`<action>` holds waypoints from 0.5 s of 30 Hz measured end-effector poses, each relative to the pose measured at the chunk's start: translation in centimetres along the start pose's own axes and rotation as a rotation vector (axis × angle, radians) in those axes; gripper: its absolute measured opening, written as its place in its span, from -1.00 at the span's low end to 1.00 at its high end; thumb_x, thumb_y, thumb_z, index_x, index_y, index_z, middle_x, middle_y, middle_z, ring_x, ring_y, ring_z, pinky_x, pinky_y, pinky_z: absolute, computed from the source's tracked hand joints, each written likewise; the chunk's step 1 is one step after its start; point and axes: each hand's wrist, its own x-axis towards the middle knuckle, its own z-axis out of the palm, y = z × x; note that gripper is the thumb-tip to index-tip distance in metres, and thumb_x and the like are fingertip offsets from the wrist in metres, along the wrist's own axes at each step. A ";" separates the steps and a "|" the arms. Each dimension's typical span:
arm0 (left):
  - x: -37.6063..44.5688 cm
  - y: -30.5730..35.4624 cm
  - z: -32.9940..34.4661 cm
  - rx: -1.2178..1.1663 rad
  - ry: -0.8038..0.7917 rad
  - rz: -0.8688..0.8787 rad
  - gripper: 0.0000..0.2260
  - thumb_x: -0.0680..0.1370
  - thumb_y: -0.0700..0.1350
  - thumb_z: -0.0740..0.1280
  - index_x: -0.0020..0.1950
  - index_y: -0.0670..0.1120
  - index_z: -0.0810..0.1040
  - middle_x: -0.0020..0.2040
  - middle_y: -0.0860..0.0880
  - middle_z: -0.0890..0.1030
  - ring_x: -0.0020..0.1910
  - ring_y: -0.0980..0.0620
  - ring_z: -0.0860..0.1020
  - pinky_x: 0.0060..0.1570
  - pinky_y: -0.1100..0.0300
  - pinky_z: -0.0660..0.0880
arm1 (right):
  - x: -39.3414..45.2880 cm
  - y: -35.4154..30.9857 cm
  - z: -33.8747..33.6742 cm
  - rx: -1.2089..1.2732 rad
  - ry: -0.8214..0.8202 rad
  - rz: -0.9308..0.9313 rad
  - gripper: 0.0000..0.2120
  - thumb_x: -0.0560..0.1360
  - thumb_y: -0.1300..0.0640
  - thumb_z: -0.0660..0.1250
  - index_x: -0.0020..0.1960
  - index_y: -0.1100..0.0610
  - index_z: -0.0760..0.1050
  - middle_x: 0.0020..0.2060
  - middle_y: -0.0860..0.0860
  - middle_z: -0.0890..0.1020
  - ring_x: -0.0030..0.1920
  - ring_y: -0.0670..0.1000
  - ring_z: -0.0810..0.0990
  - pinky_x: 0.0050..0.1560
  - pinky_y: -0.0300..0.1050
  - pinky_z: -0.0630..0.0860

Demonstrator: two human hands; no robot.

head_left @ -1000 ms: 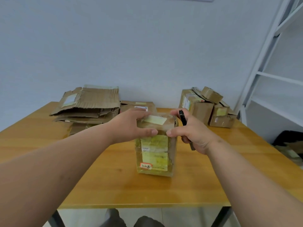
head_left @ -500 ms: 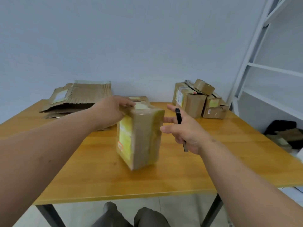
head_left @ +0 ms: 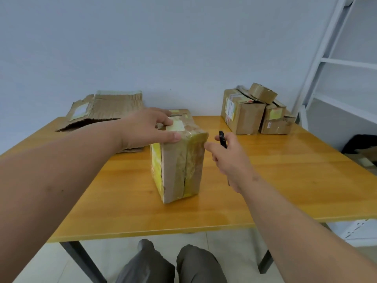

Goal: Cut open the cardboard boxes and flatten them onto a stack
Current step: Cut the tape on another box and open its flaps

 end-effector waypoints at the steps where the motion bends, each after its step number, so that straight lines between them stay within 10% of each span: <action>1: 0.0 0.0 0.2 -0.016 0.006 0.002 -0.46 0.48 0.22 0.37 0.39 0.00 0.48 0.49 0.16 0.32 0.28 0.13 0.36 0.17 0.21 0.24 | -0.2 0.4 0.0 0.026 0.015 0.020 -0.69 0.44 -0.02 0.32 0.12 -0.07 0.31 -0.13 0.06 0.42 -0.25 0.00 0.35 -0.27 -0.10 0.27; 6: 0.3 -0.1 0.9 -0.072 0.052 -0.049 -0.42 0.50 0.23 0.35 0.42 -0.04 0.42 0.45 0.09 0.39 0.32 0.04 0.40 0.22 0.12 0.32 | -2.3 1.4 0.5 0.012 0.065 -0.019 -0.89 0.59 0.30 0.05 0.00 0.11 0.20 -0.31 0.01 0.29 -0.43 -0.07 0.23 -0.57 -0.29 0.20; 15: 0.3 0.0 2.6 -0.201 0.078 -0.079 -0.46 0.49 0.22 0.39 0.35 -0.02 0.38 0.38 0.06 0.35 0.34 -0.02 0.32 0.37 -0.07 0.32 | -4.1 1.2 3.0 -0.013 -0.065 -0.199 -0.90 0.63 0.24 0.06 -0.02 0.14 0.33 -0.34 -0.02 0.36 -0.41 -0.11 0.30 -0.40 -0.18 0.27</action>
